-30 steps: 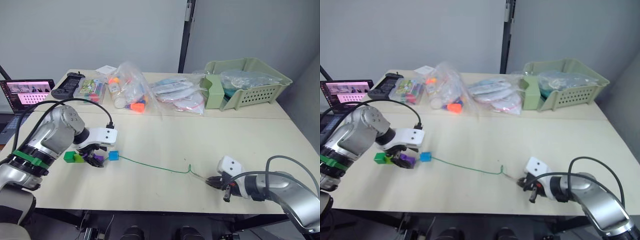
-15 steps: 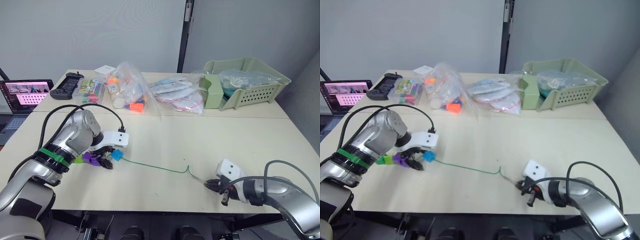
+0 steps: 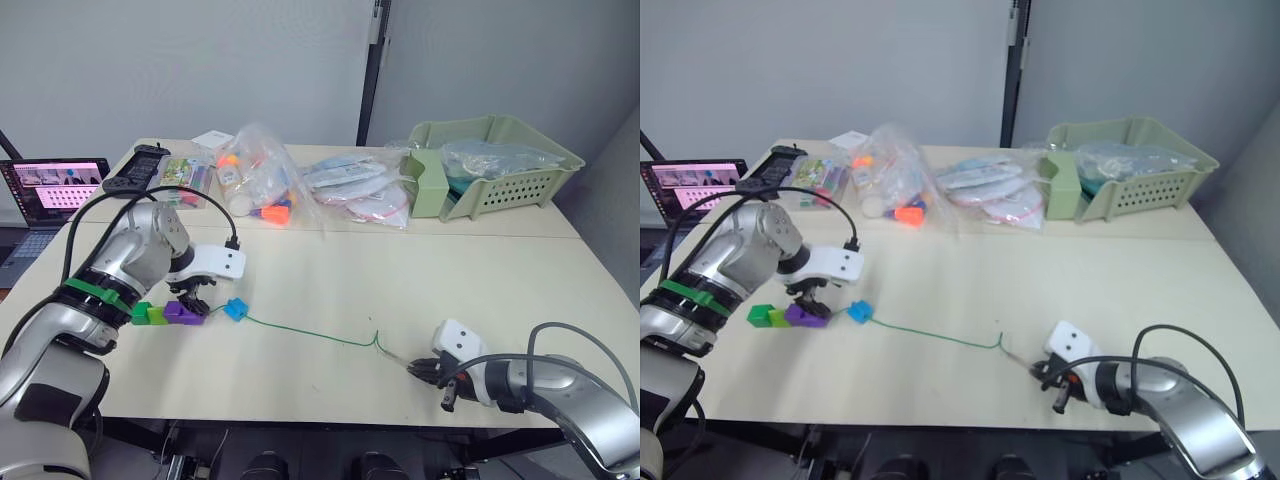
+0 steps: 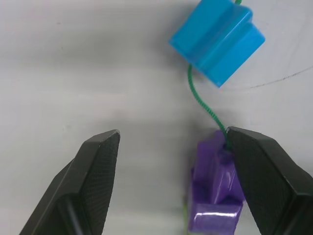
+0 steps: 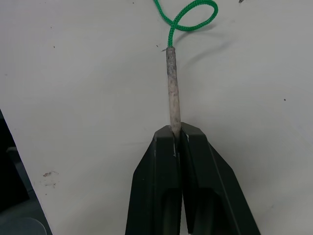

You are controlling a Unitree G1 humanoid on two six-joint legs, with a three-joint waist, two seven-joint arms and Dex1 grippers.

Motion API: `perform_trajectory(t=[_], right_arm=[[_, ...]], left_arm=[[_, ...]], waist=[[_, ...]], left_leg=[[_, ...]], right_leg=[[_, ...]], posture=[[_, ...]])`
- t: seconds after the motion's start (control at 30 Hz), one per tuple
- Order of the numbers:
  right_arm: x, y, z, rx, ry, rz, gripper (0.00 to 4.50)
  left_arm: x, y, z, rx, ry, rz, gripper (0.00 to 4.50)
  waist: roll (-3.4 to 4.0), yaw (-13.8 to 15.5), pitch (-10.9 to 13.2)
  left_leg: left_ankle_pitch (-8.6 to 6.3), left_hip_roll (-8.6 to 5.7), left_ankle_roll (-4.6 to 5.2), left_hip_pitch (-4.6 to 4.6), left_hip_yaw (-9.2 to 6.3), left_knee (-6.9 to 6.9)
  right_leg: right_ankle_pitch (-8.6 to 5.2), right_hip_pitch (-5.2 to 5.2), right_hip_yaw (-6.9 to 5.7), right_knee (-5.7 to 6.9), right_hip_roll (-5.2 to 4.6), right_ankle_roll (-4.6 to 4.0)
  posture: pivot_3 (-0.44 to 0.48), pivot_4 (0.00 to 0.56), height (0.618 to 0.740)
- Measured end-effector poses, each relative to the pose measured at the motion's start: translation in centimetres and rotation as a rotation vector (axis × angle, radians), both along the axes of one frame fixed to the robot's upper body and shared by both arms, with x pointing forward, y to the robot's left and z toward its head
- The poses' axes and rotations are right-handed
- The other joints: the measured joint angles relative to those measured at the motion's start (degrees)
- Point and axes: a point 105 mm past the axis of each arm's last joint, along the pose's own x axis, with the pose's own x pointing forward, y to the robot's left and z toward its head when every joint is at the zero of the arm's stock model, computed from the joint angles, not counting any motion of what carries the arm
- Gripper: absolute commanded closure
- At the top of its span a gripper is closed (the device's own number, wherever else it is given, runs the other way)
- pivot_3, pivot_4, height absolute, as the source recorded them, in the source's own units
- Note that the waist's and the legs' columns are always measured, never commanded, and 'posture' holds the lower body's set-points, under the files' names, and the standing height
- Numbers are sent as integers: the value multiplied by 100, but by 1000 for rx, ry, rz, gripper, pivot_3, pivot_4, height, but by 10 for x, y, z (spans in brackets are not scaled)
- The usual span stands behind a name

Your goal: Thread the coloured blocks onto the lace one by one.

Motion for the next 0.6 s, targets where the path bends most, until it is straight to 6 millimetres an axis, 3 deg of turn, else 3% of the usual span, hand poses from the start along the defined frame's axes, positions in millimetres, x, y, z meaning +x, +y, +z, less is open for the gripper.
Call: perform_trajectory(t=[0.37,0.6], right_arm=[[4,2,0,16,-6,-8,4500],[-1,2,-1,15,-12,-26,4500]], left_arm=[[-10,-27,0,-23,42,-171,828],[-14,-39,-19,-23,50,-299,828]], waist=[[0,4,0],[0,20,0]], left_leg=[[-1,0,1,-11,-2,24],[0,-3,1,-11,-4,37]], right_leg=[[0,-5,-1,21,-1,0],[-1,-4,-1,34,-1,1]], posture=[[0,150,740],[0,150,740]])
